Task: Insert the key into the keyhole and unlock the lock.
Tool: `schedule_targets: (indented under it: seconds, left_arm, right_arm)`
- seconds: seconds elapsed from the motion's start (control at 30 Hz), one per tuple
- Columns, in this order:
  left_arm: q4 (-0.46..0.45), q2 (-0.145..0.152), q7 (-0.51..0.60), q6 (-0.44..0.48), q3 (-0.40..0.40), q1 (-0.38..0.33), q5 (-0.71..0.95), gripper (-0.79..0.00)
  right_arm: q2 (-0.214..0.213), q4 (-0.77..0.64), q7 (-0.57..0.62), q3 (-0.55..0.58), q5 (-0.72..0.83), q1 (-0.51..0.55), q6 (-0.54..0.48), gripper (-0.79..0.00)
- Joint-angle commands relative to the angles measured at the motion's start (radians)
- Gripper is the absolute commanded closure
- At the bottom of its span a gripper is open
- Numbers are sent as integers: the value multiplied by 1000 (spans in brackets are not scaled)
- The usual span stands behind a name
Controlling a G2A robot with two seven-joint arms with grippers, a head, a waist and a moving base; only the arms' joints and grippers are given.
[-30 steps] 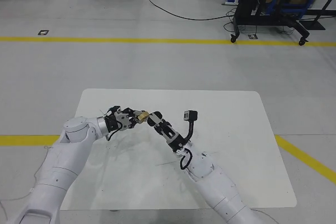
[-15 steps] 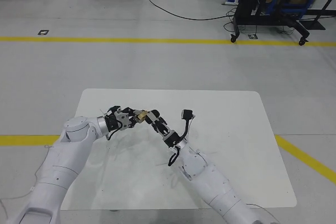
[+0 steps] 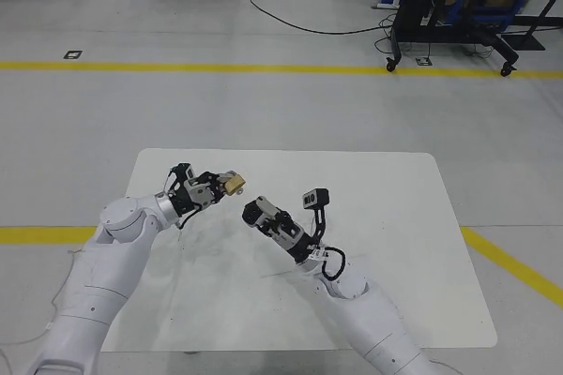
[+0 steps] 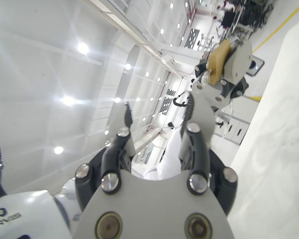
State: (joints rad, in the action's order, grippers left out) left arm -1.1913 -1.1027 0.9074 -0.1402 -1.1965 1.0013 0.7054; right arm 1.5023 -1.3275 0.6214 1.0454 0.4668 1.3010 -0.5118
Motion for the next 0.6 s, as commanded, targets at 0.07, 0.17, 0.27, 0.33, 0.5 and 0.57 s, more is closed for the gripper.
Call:
schedule_targets:
  seconds: [0.07, 0.17, 0.27, 0.33, 0.5, 0.57]
  left_arm:
    - [-17, 2, 2, 12, -8, 13, -6, 0]
    - [-28, 2, 8, 18, -10, 19, -12, 0]
    - [-42, 3, 12, 30, -7, 23, -29, 0]
    - [-48, 3, 15, 38, -6, 25, -42, 0]
    - [-62, 4, 38, 50, -1, 26, -68, 0]
    - [-72, 5, 56, 70, 0, 27, -79, 0]
  right_arm:
    - [-8, 27, 123, 14, 89, -25, 117, -785]
    - [-6, 43, 138, 0, 116, -46, 171, -785]
    - [-2, 63, 140, -12, 135, -69, 206, -785]
    - [0, 74, 140, -20, 145, -83, 221, -739]
    - [5, 95, 134, -37, 153, -106, 235, -653]
    - [7, 102, 132, -41, 155, -112, 235, -628]
